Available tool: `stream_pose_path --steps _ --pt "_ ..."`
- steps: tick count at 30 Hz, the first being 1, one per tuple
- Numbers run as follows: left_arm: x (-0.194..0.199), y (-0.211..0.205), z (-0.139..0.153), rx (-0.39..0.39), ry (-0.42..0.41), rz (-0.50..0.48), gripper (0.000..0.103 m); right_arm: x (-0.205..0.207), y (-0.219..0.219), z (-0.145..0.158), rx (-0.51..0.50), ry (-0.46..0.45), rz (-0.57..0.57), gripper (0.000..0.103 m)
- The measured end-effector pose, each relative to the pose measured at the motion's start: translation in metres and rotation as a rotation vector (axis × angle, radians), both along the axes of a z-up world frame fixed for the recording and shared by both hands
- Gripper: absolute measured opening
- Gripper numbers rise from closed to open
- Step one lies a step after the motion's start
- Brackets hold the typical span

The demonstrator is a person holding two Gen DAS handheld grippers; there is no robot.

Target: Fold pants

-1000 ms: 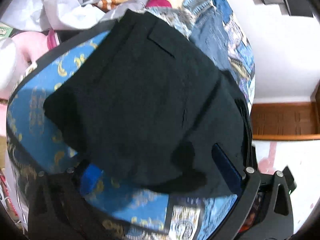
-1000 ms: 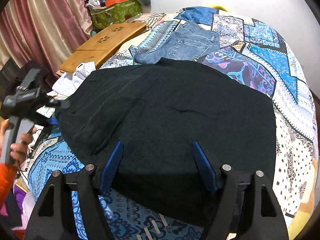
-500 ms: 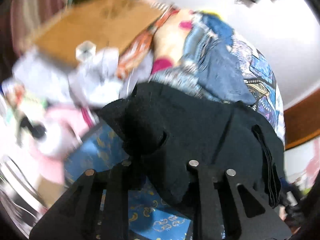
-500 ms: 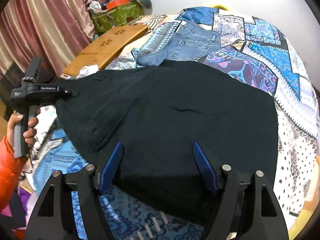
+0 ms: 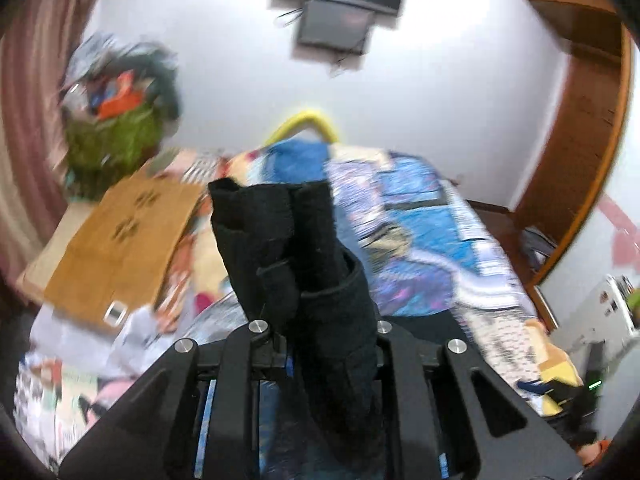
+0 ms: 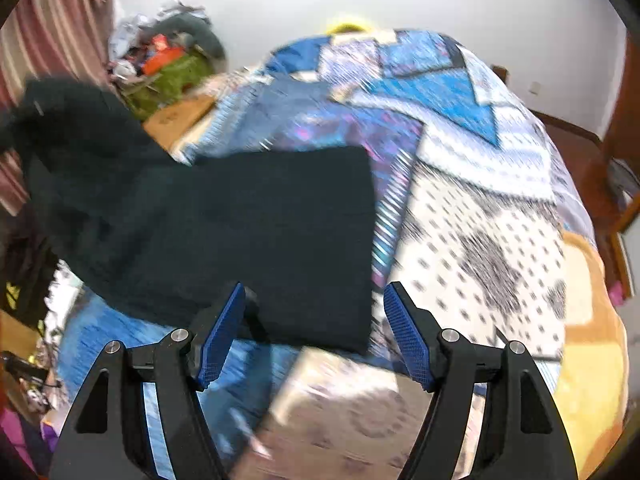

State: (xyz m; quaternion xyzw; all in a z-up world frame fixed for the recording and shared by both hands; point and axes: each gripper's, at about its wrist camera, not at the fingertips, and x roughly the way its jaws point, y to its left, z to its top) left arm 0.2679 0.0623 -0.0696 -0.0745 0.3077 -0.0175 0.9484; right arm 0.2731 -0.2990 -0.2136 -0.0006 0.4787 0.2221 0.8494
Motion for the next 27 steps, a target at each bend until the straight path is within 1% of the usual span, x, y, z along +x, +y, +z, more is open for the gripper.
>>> stream_pose_path --steps 2,4,6,8,10,11,12,16,20,21,22,23,24,25,27 --pt "0.001 -0.027 0.010 0.010 -0.017 -0.053 0.017 -0.003 -0.003 -0.015 0.014 0.042 0.014 0.069" --pt "0.008 -0.057 0.015 0.018 -0.026 -0.109 0.017 -0.008 -0.003 -0.016 0.012 0.007 0.022 0.069" --pt "0.015 -0.087 0.012 0.023 -0.014 -0.161 0.016 -0.008 -0.003 -0.016 0.020 0.008 0.028 0.070" --pt "0.021 -0.109 0.006 0.012 0.013 -0.203 0.016 -0.007 -0.006 -0.015 0.043 0.016 0.031 0.070" --pt "0.029 -0.134 -0.013 -0.015 0.075 -0.256 0.016 -0.007 -0.009 -0.014 0.064 0.021 0.033 0.070" --pt "0.031 -0.142 -0.019 -0.021 0.095 -0.271 0.016 -0.007 -0.011 -0.013 0.073 0.022 0.034 0.070" --pt "0.035 -0.156 -0.032 -0.015 0.134 -0.300 0.016 -0.009 -0.014 -0.012 0.084 0.022 0.032 0.070" --pt "0.039 -0.195 -0.072 0.028 0.251 -0.375 0.017 -0.018 -0.023 -0.009 0.116 0.022 0.015 0.070" --pt "0.032 -0.219 -0.093 0.094 0.323 -0.425 0.021 -0.031 -0.030 0.002 0.130 -0.003 0.008 0.070" --pt "0.028 -0.225 -0.096 0.112 0.336 -0.433 0.028 -0.034 -0.032 0.004 0.132 -0.008 0.004 0.070" --pt "0.026 -0.230 -0.098 0.137 0.356 -0.454 0.043 -0.035 -0.034 0.005 0.134 -0.012 0.001 0.070" --pt "0.022 -0.233 -0.099 0.146 0.358 -0.463 0.053 -0.037 -0.035 0.007 0.136 -0.015 -0.003 0.070" --pt "0.019 -0.231 -0.096 0.147 0.347 -0.464 0.075 -0.038 -0.038 0.008 0.138 -0.017 -0.006 0.070" --pt "0.015 -0.229 -0.090 0.147 0.315 -0.455 0.088 -0.038 -0.038 0.009 0.139 -0.020 -0.009 0.070" --pt "0.009 -0.223 -0.075 0.149 0.244 -0.433 0.096 -0.038 -0.039 0.012 0.147 -0.026 -0.014 0.070"
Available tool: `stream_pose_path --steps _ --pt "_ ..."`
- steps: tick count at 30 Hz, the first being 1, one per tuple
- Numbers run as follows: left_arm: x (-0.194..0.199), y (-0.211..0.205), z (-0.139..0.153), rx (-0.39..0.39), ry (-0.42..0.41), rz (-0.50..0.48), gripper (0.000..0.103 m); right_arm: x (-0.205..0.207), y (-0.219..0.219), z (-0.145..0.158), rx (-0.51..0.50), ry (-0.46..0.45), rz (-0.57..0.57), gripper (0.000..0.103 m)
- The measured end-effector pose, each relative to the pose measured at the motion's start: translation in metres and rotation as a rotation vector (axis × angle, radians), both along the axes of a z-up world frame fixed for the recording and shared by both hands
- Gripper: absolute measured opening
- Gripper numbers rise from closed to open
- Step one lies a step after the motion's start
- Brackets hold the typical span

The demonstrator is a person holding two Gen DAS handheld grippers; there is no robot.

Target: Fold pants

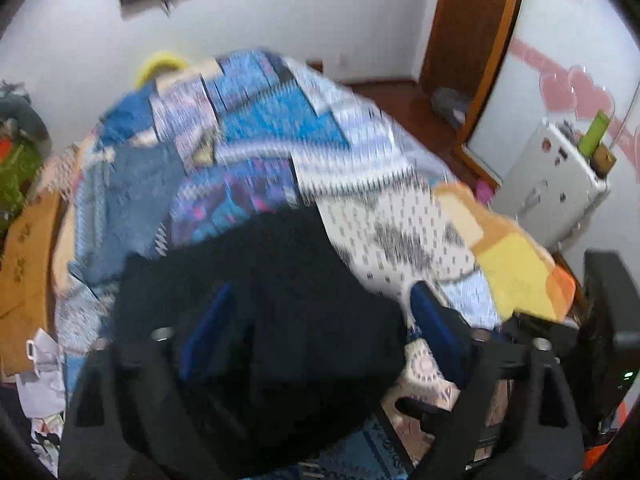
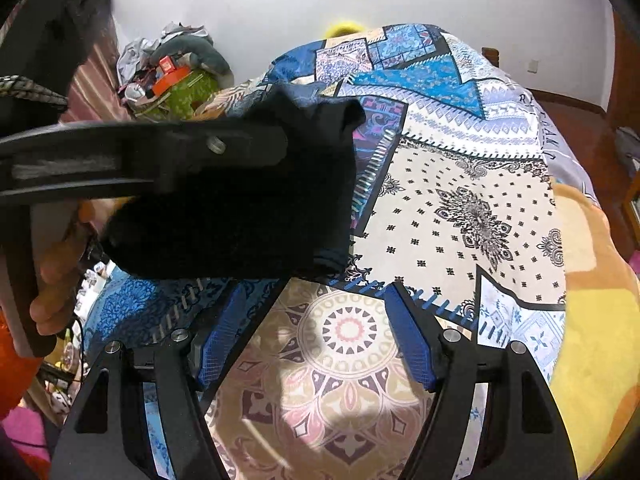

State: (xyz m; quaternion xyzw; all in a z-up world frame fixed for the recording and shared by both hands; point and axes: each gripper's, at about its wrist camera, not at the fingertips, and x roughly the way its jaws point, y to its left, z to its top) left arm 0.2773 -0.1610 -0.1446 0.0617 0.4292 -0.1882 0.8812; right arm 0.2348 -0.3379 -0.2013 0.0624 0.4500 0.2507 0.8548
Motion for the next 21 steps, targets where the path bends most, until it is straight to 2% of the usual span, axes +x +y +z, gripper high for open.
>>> stream_pose_path --steps 4,7,10,14,18,21 --pt "0.008 0.024 0.026 0.044 -0.114 0.065 0.103 0.003 0.004 0.000 0.016 0.005 0.002 0.070" --pt "0.036 0.055 0.027 0.107 -0.131 0.142 0.103 0.004 0.011 -0.001 0.020 0.011 0.018 0.070" --pt "0.074 0.093 0.012 0.164 -0.094 0.225 0.103 0.006 0.019 -0.006 0.024 0.024 0.043 0.070" --pt "0.114 0.127 -0.017 0.218 -0.032 0.272 0.103 0.015 0.029 -0.016 0.006 0.041 0.058 0.070" --pt "0.153 0.147 -0.060 0.269 0.067 0.287 0.103 0.026 0.030 -0.022 -0.012 0.050 0.047 0.070" --pt "0.173 0.152 -0.102 0.338 0.156 0.279 0.103 0.035 0.024 -0.022 0.001 0.056 0.036 0.070"
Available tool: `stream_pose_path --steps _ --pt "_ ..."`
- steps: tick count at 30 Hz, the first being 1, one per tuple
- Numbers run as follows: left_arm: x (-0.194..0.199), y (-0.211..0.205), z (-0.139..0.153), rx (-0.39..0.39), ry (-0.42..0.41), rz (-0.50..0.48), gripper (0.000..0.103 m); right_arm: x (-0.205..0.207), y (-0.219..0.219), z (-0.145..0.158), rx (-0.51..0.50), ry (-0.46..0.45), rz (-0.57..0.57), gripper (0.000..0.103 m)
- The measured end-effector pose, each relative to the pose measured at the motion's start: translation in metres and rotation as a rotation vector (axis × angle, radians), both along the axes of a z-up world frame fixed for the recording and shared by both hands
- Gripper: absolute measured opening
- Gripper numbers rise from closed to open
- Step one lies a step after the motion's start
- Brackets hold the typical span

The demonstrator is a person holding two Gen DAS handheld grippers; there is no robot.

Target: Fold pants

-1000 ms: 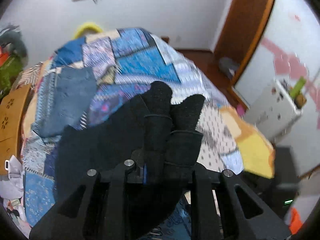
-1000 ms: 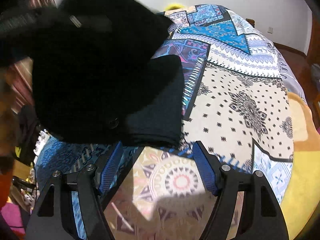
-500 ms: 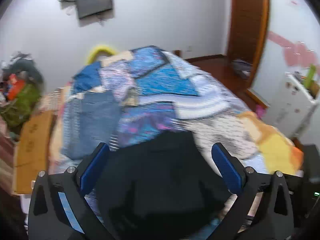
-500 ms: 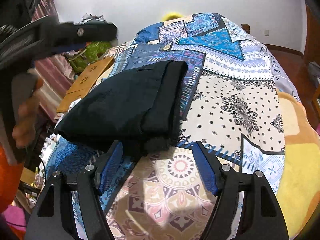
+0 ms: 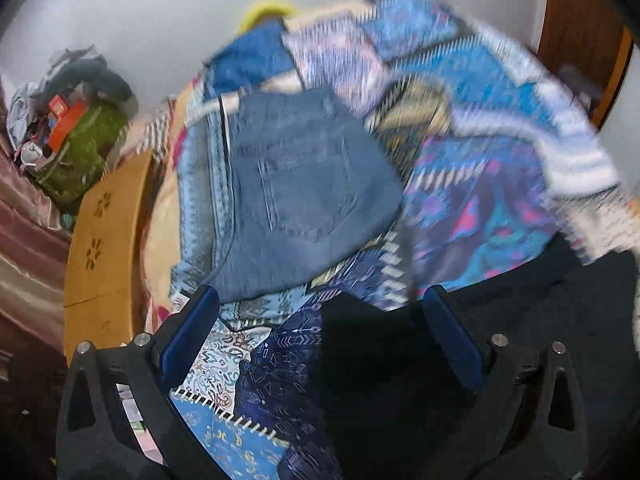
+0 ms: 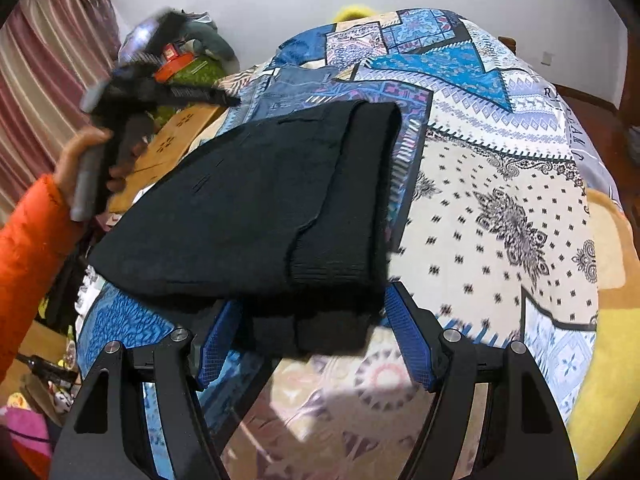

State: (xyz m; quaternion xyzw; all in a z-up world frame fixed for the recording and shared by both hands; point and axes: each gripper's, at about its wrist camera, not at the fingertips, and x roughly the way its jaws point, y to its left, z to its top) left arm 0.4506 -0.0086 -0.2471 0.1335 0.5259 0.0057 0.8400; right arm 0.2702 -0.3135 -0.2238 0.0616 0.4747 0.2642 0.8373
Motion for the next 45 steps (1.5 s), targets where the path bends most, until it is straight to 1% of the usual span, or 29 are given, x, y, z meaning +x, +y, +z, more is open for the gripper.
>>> stream_pose_path --steps 1,2,3,6,7,9,12,13,17,22,24,26,27,29,31,32,33,34,35,36,37,39,41,42,44,45 --pt "0.004 0.001 -0.015 0.024 0.040 -0.005 0.103 0.003 -0.002 0.000 0.002 0.003 -0.004 0.070" --pt "0.005 0.003 -0.025 0.024 0.068 -0.011 0.103 0.006 -0.003 0.000 -0.004 0.002 -0.009 0.070" --pt "0.006 0.007 -0.033 -0.004 0.096 -0.014 0.103 0.007 -0.003 0.001 -0.012 -0.001 -0.016 0.070" --pt "-0.003 0.035 -0.043 -0.146 0.139 0.036 0.103 0.010 -0.005 0.005 -0.034 -0.012 -0.038 0.070" --pt "-0.010 0.043 -0.044 -0.163 0.146 0.042 0.103 0.011 -0.007 0.006 -0.046 -0.018 -0.052 0.070" --pt "-0.027 0.055 -0.044 -0.159 0.139 0.055 0.103 0.011 -0.011 0.010 -0.066 -0.028 -0.074 0.070" --pt "-0.056 0.065 -0.039 -0.123 0.131 0.057 0.103 0.006 -0.018 0.023 -0.045 -0.052 -0.100 0.070" --pt "-0.072 0.069 -0.037 -0.114 0.137 0.059 0.103 0.004 -0.018 0.028 -0.039 -0.067 -0.106 0.070" --pt "-0.113 0.075 -0.029 -0.133 0.147 0.069 0.103 -0.007 -0.018 0.049 -0.010 -0.123 -0.113 0.070" --pt "-0.167 0.067 -0.012 -0.177 0.104 0.060 0.103 -0.027 -0.009 0.064 -0.013 -0.170 -0.092 0.070" --pt "-0.185 0.060 -0.004 -0.211 0.082 0.051 0.103 -0.033 -0.006 0.065 -0.018 -0.176 -0.082 0.070" --pt "-0.194 0.053 0.003 -0.232 0.065 0.036 0.103 -0.038 -0.004 0.063 -0.020 -0.176 -0.074 0.070" --pt "-0.202 0.049 0.009 -0.237 0.044 0.031 0.102 -0.041 -0.004 0.061 -0.018 -0.173 -0.073 0.070" --pt "-0.213 0.044 0.022 -0.220 -0.005 0.036 0.101 -0.044 -0.004 0.054 -0.012 -0.160 -0.076 0.070" --pt "-0.226 0.040 0.039 -0.233 -0.073 0.024 0.101 -0.046 -0.004 0.047 -0.007 -0.142 -0.083 0.069" --pt "-0.229 0.040 0.043 -0.241 -0.091 0.021 0.101 -0.047 -0.003 0.042 -0.008 -0.132 -0.085 0.067" --pt "-0.235 0.036 0.049 -0.250 -0.120 0.012 0.100 -0.048 -0.002 0.037 -0.010 -0.120 -0.083 0.061" --pt "-0.239 0.033 0.051 -0.249 -0.134 -0.002 0.096 -0.049 0.000 0.033 -0.012 -0.108 -0.076 0.058" --pt "-0.241 0.029 0.052 -0.241 -0.143 -0.018 0.092 -0.050 0.002 0.029 -0.010 -0.097 -0.068 0.051" --pt "-0.241 0.023 0.048 -0.211 -0.139 -0.030 0.083 -0.051 0.002 0.025 -0.004 -0.089 -0.065 0.048" --pt "-0.240 0.019 0.042 -0.183 -0.124 -0.031 0.070 -0.051 0.002 0.022 -0.003 -0.086 -0.068 0.047" --pt "-0.234 0.020 0.026 -0.159 -0.084 -0.021 0.057 -0.051 0.001 0.018 0.007 -0.082 -0.067 0.045" --pt "-0.234 0.027 0.018 -0.185 -0.086 -0.009 0.057 -0.052 0.000 0.018 0.011 -0.081 -0.060 0.043" --pt "-0.235 0.031 0.017 -0.180 -0.097 0.009 0.056 -0.054 0.000 0.019 0.006 -0.086 -0.055 0.042" --pt "-0.236 0.040 0.015 -0.190 -0.093 0.044 0.049 -0.056 0.002 0.020 -0.009 -0.098 -0.045 0.041" --pt "-0.236 0.045 0.013 -0.205 -0.082 0.058 0.049 -0.056 0.002 0.020 -0.014 -0.102 -0.040 0.040"
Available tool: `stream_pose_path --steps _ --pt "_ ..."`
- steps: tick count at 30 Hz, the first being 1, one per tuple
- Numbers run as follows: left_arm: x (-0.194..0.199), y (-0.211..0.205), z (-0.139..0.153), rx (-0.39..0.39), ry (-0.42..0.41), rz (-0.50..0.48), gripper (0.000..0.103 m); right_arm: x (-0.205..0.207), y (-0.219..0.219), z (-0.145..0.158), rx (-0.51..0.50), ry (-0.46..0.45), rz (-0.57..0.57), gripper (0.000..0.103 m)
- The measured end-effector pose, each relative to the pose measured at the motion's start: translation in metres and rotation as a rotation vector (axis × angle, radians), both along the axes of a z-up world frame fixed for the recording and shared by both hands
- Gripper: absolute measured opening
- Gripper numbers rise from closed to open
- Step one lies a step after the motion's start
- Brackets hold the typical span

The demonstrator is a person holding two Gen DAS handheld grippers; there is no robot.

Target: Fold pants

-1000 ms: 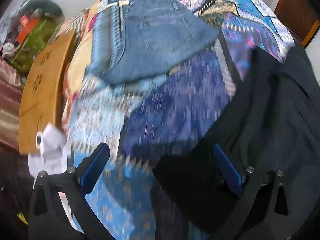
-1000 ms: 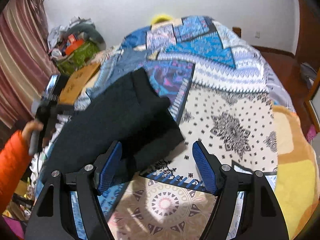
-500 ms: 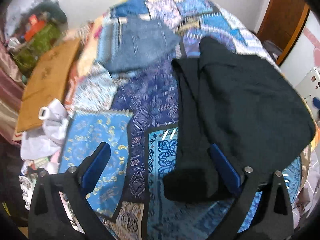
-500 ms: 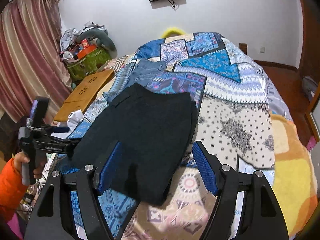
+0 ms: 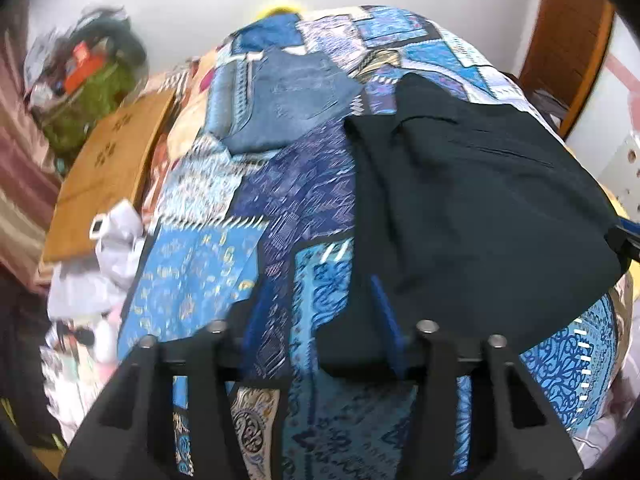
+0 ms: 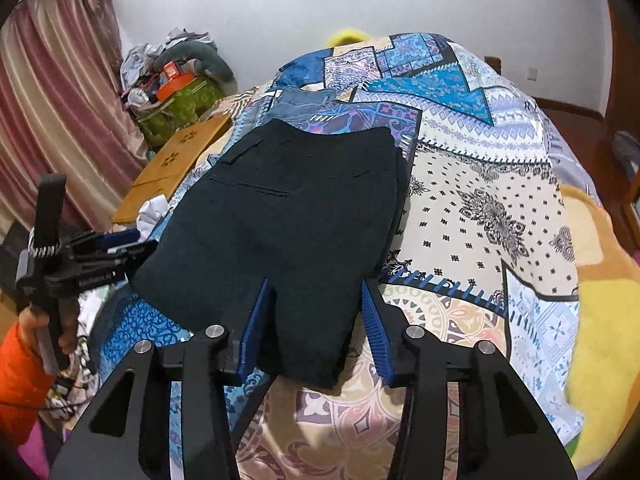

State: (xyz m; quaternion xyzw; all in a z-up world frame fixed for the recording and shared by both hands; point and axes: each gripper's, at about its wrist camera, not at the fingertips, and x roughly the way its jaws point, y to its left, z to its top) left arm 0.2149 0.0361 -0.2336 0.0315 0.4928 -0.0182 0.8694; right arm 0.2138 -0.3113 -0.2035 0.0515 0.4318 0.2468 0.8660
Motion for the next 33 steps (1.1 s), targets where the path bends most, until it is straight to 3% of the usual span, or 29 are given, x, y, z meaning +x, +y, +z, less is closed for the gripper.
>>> stream_pose_path --steps 3,6,9,11,13,18,22,27,33 --pt "-0.001 0.007 0.001 -0.026 0.016 0.012 0.048 0.003 -0.001 0.000 0.017 0.018 0.009 0.040" --pt "0.004 0.004 0.012 0.038 -0.018 0.017 0.048 0.008 -0.005 0.003 0.037 0.047 0.013 0.041" --pt "0.015 0.003 0.030 -0.003 -0.045 -0.005 0.049 0.015 -0.010 0.011 0.031 0.029 -0.003 0.041" --pt "0.027 0.000 0.041 -0.029 -0.059 -0.023 0.053 0.023 -0.014 0.018 0.020 0.002 -0.011 0.041" --pt "0.044 -0.008 0.052 -0.046 -0.082 -0.045 0.065 0.035 -0.016 0.021 0.014 -0.007 -0.018 0.041" --pt "0.081 -0.033 0.064 -0.065 -0.104 -0.110 0.069 0.072 -0.016 0.024 -0.013 -0.028 -0.030 0.042" --pt "0.115 -0.060 0.055 -0.075 -0.074 -0.172 0.069 0.102 -0.011 0.019 -0.027 -0.027 -0.019 0.042" --pt "0.144 -0.084 0.025 -0.022 -0.009 -0.225 0.069 0.138 0.001 -0.005 -0.060 0.041 0.014 0.042" --pt "0.152 -0.083 -0.002 0.022 -0.001 -0.165 0.068 0.150 0.005 -0.031 -0.080 0.061 0.045 0.035"
